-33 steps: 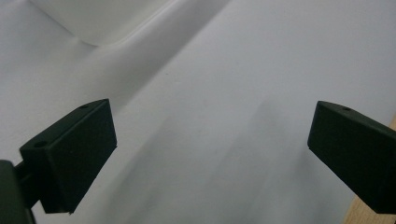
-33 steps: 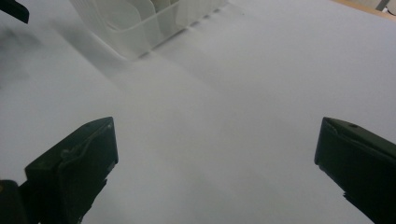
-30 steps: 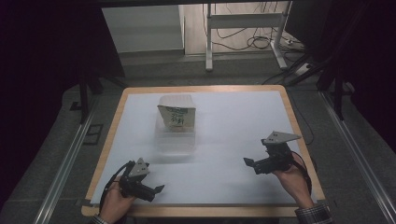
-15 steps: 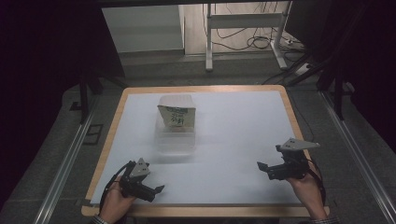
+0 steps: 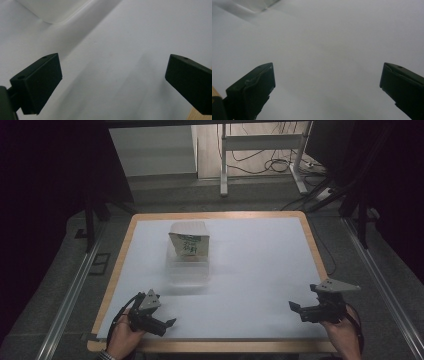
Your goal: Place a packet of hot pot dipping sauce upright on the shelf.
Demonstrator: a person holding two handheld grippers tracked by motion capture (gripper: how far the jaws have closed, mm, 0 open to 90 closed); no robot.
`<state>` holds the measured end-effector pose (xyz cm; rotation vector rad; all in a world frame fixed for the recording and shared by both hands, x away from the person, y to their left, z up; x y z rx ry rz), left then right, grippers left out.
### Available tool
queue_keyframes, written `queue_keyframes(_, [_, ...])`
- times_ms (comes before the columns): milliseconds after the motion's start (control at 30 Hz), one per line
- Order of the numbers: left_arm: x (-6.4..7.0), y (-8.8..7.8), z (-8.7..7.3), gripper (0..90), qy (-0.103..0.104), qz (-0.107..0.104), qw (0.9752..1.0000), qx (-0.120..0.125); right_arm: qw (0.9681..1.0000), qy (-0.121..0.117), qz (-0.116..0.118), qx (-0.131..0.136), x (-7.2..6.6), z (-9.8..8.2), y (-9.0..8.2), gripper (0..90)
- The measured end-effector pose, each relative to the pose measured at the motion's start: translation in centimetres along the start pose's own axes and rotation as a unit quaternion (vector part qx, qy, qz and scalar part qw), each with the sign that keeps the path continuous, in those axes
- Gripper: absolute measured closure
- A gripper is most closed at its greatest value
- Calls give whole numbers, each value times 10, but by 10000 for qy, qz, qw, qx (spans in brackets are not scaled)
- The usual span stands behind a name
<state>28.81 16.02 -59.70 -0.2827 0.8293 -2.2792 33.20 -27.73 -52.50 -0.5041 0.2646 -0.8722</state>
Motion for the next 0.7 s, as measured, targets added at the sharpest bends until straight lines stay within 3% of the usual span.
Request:
queue_keyframes(267, [0, 0, 0, 9, 10, -1, 10000, -18, 9998, 15, -179, -98, 8, -20, -9, 0])
queue_keyframes(367, [0, 1, -1, 8, 21, -5, 10000, -25, 9995, 170, -174, -205, 11, -33, -11, 0])
queue_keyframes(567, [1, 1, -1, 7, 50, -5, 10000, -61, 9990, 305, -166, -297, 15, -40, -12, 0])
queue_keyframes(700, [0, 1, -1, 7, 42, 17, 10000, -45, 9990, 209, -171, -367, 13, -41, -10, 0])
Point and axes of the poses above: each handheld gripper's, and its own axes: y roughly forward along the jaws, z roughly out of its top, x roughly to its right, the point moved 9 cm from there along y, roughly forward along the jaws, and after that the axes turned 7 degrees about x, right-handed, at the moved point
